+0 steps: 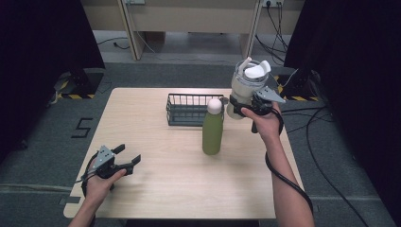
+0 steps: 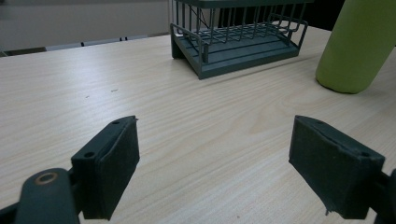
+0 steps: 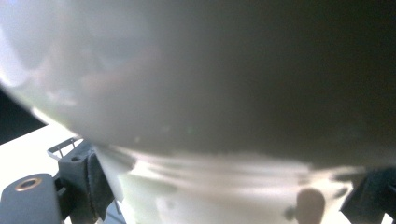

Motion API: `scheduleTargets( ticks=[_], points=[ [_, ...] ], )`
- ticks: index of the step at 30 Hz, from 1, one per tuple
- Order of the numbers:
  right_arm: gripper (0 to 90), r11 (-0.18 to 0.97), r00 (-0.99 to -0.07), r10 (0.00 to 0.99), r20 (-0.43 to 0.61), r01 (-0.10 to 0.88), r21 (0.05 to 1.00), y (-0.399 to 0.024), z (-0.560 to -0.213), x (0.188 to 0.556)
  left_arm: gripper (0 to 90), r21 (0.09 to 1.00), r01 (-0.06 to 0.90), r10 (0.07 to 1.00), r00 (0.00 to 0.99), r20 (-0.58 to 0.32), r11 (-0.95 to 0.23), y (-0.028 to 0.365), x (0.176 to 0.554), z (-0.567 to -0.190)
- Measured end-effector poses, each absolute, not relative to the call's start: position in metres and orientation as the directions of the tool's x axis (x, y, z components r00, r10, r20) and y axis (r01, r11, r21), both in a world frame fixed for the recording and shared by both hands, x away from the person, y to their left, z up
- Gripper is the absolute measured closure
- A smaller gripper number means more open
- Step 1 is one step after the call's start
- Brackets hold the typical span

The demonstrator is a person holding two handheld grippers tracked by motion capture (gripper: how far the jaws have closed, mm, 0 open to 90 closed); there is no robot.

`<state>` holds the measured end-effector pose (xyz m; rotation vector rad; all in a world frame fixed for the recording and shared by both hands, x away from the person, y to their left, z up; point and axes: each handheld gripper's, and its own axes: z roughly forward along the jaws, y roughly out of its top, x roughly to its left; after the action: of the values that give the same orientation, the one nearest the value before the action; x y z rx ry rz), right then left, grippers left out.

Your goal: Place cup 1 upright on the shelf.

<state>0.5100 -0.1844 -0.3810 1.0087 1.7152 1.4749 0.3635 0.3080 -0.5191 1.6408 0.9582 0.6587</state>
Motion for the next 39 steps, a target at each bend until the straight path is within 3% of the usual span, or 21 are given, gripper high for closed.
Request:
scheduleTargets(
  ticks=[39],
  points=[
    [10.9, 0.069, -0.535, 0.844, 0.031, 0.166, 0.984, -0.144, -0.367, 0.564, 15.7, 0.961, 0.264, 0.854, 0.516, -0.063, -0.088, 0.310, 0.365, -0.520]
  ],
)
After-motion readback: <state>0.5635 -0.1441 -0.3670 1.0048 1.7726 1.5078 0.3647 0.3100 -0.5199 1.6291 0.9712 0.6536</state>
